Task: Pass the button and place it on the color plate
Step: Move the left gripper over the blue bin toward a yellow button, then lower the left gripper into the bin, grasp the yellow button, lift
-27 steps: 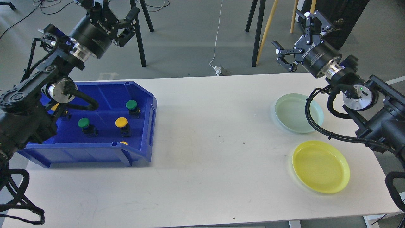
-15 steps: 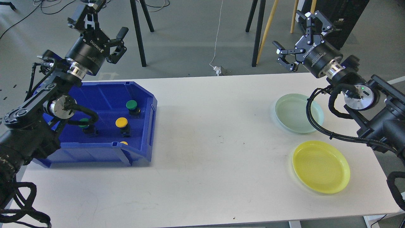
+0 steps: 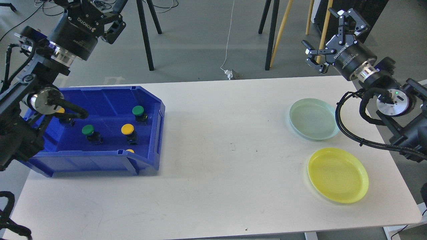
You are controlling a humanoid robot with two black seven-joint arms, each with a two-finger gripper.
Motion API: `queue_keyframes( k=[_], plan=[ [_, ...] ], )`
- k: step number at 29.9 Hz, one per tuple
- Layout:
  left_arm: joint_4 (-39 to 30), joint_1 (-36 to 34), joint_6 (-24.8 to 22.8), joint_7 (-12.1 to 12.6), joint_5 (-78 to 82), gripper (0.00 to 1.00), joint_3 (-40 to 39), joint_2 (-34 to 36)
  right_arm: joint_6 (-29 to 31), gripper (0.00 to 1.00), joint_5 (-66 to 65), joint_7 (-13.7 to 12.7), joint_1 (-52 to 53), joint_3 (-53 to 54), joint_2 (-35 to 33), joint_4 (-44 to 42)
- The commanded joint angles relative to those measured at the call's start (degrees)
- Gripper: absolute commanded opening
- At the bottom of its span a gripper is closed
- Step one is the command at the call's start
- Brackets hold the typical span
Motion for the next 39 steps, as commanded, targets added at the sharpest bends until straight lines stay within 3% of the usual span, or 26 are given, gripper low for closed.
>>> queue_keyframes(
  k=[1,5,8,12,16,23,27,39],
  plan=[
    [-1.02,-6.23,0.02,0.0,1.25,0.99,10.51,7.87,0.0,1.0,-0.01,-0.01,-1.02,0.04,-1.12,0.0],
    [-1.46,-15.98,0.02,0.0,4.05,0.99,27.03,14.64,0.0,1.0,0.08,-0.01,-2.7,0.21,-1.74,-0.26],
    [-4.78,-21.44,0.02,0.0,13.6,0.99,35.22,16.85,0.0,1.0,0.08,-0.01,-3.66,0.57,-1.48,-0.26],
    [-10.76,-23.21,0.02,0.0,32.66,0.99,40.59,18.26,0.0,1.0,0.08,0.08,-4.19,0.65,-0.95,-0.44],
    [-10.87,-22.86,0.02,0.0,52.18,0.99,45.86,17.82,0.0,1.0,0.08,0.17,-4.98,1.44,-0.95,-0.44],
    [-6.56,-22.25,0.02,0.0,74.72,0.99,47.81,15.9,0.0,1.0,0.08,0.17,-7.36,3.03,-1.39,-0.35],
    [-4.72,-19.09,0.02,0.0,75.34,0.99,47.63,13.52,0.0,1.0,0.08,0.17,-7.44,3.03,-1.74,-0.53],
    [11.54,-15.66,0.02,0.0,74.46,0.99,47.72,0.69,0.0,1.0,0.08,0.08,-7.62,3.03,-1.83,-0.53]
  ],
)
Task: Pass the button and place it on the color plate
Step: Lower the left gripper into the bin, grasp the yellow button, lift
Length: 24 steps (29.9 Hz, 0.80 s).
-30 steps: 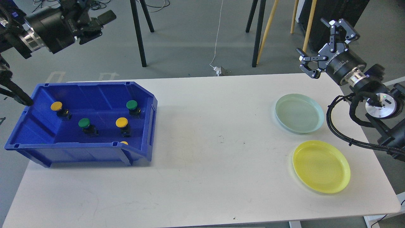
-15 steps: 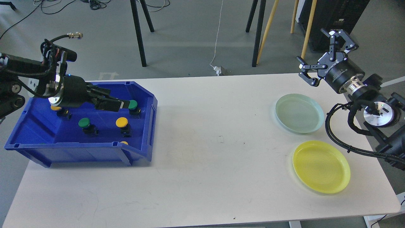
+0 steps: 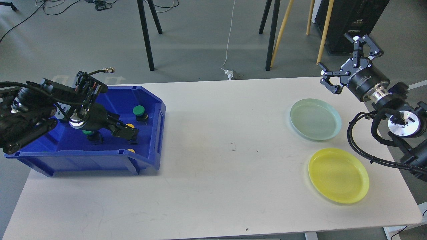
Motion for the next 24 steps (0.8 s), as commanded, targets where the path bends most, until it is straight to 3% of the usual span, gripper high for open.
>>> queue_keyframes(
  k=[1,18,24],
  plan=[
    [4.01,0.38,-0.01,-0.01,-0.02,0.99,0.23,-2.9,0.0,1.0,0.0,-0.04,-0.06,0.0,-0.08,0.01],
    [10.87,3.37,-0.01,-0.01,-0.02,0.94,0.32,-7.56,0.0,1.0,0.08,-0.04,-1.9,1.67,-0.78,1.5],
    [11.58,3.37,-0.01,-0.01,-0.02,0.76,0.49,-7.74,0.0,1.0,0.08,-0.04,-2.08,1.67,-0.78,1.68]
  ],
)
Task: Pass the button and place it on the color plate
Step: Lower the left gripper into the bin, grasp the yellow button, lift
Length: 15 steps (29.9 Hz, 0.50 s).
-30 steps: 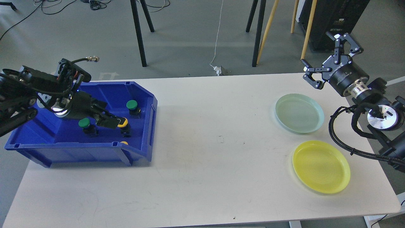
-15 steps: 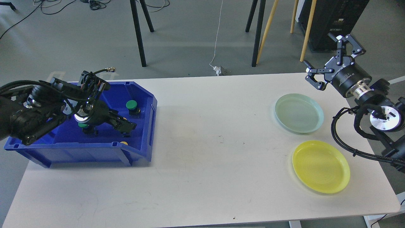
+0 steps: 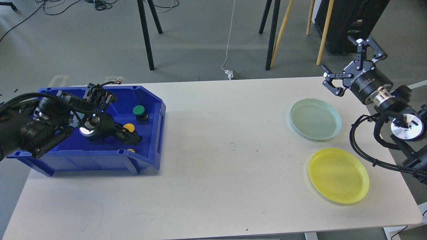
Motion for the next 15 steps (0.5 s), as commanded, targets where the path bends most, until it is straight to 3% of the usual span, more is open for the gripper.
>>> queue_keyframes(
  k=[1,15],
  plan=[
    [0.12,0.03,0.01,-0.01,-0.01,0.73,0.02,-0.13,0.0,1.0,0.0,0.08,-0.12,0.01,0.01,0.04],
    [2.05,-0.06,0.01,-0.01,-0.1,0.73,-0.51,-1.45,0.0,1.0,0.08,0.08,-1.53,0.45,0.01,0.21]
  ],
)
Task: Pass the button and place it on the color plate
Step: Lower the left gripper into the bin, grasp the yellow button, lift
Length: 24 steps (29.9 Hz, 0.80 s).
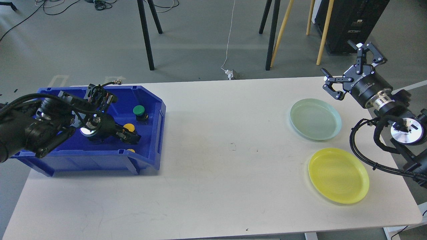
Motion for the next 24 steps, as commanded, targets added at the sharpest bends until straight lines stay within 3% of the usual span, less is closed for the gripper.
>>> queue_keyframes(
  k=[1,12,16,19,24],
  plan=[
    [0.05,-0.09,0.0,0.0,-0.05,0.72,-0.47,-0.05,0.0,1.0,-0.04,0.0,-0.17,0.04,0.01,0.03],
    [1.19,-0.18,0.0,0.0,-0.05,0.57,-0.47,-0.14,0.0,1.0,-0.05,0.0,-1.22,0.92,0.01,1.52],
    [3.39,-0.26,2.6,0.0,-0.93,0.4,-0.13,-1.89,0.0,1.0,-0.05,0.0,-1.57,1.01,-0.08,1.61],
    [3.39,-0.18,2.87,0.0,-1.11,0.14,0.14,-1.81,0.0,1.0,-0.05,0.0,-2.27,1.97,0.01,1.7],
    [3.13,-0.44,2.69,0.0,-1.02,0.07,0.14,-1.81,0.0,1.0,-0.05,0.0,-3.15,2.59,-0.87,2.4]
  ],
)
